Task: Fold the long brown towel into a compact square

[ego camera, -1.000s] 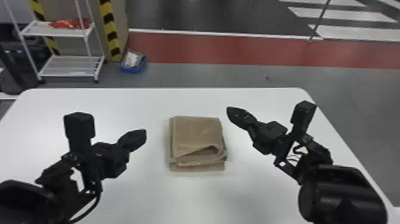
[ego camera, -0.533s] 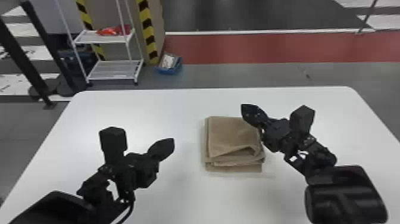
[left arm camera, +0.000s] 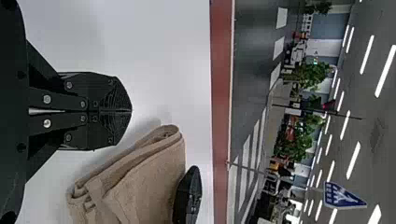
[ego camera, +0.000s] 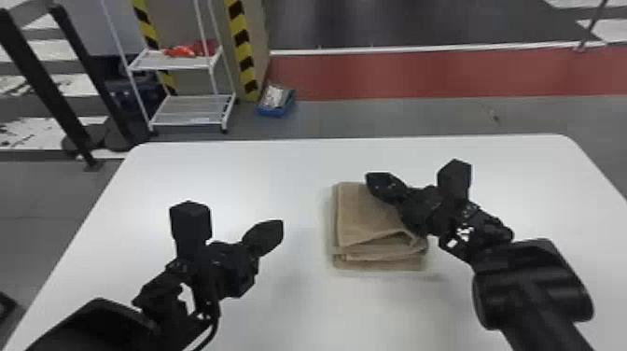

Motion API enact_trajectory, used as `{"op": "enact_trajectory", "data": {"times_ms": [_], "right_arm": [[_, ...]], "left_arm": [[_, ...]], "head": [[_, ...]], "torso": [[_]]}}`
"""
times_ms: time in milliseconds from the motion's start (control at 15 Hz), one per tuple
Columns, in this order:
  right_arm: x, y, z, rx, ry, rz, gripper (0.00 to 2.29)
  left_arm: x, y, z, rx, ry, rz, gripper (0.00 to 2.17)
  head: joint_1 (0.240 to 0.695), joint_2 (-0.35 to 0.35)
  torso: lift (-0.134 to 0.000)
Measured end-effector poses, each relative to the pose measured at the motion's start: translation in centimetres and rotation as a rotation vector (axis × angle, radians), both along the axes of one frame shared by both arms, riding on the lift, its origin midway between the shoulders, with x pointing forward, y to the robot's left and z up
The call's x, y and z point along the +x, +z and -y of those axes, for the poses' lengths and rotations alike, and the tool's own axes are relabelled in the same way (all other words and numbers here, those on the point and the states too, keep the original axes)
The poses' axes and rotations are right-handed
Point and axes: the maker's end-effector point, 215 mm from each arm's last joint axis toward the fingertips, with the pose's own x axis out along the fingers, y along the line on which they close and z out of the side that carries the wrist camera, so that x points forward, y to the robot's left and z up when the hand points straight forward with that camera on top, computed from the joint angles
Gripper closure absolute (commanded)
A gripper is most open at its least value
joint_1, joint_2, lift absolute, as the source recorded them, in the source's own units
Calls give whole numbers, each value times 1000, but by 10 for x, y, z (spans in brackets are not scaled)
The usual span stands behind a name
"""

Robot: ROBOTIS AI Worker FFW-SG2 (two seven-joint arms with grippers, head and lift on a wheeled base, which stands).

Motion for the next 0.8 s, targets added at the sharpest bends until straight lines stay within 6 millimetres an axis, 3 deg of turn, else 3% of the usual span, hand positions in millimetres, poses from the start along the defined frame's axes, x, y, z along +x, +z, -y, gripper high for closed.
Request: {"op": "enact_trajectory", "data": {"times_ms": [400,800], "right_arm": [[-14,-37,-12,-24,54,-146,2040],[-35,-40,-23,2,135,-190,2010]], "left_arm": [[4,0,7,-3,-11,1,1730],[8,5,12,-1,-11,13,1727]], "head": [[695,119],[695,127]], "torso": [[-123],[-123]]}}
